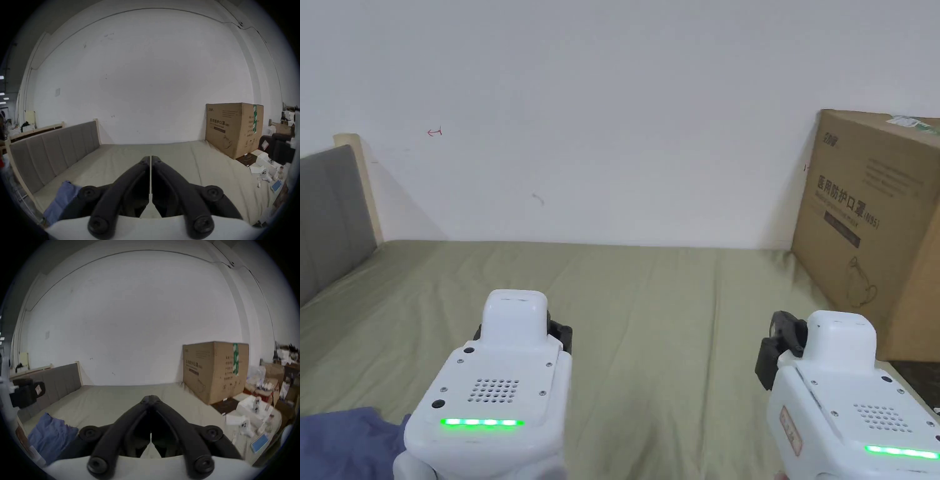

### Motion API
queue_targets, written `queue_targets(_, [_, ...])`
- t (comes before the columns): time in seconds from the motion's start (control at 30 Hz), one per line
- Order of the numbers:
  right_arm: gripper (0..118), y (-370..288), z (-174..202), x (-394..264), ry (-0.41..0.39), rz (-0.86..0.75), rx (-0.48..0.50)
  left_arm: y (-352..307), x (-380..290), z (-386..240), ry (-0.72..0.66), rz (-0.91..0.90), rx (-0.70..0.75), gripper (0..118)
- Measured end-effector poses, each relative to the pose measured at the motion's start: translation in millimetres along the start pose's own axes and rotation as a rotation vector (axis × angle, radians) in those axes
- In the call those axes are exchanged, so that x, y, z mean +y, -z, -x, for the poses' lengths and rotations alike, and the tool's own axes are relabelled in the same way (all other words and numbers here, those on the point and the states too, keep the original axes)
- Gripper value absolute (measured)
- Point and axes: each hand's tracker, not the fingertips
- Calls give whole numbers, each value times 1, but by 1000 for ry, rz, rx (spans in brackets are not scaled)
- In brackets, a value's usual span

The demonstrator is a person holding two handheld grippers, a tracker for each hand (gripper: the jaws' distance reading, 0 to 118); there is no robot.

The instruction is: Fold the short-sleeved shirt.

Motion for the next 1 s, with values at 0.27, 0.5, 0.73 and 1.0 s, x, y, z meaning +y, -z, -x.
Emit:
queue_targets(0.27, [0, -3, -12, -1, -32, 17, -13, 17, -13, 9, -61, 128, -3, 1])
queue_targets(0.5, [0, 24, 51, -11, -88, 65, 118, -4, -22, 82, -79, 179, 85, 1])
queue_targets(0.73, [0, 24, 176, -21, -64, 80, 472, -77, -41, 221, -182, 252, 485, 1])
queue_targets(1.0, [0, 33, 197, -35, -129, 159, 539, -54, -71, 290, -251, 548, 389, 1])
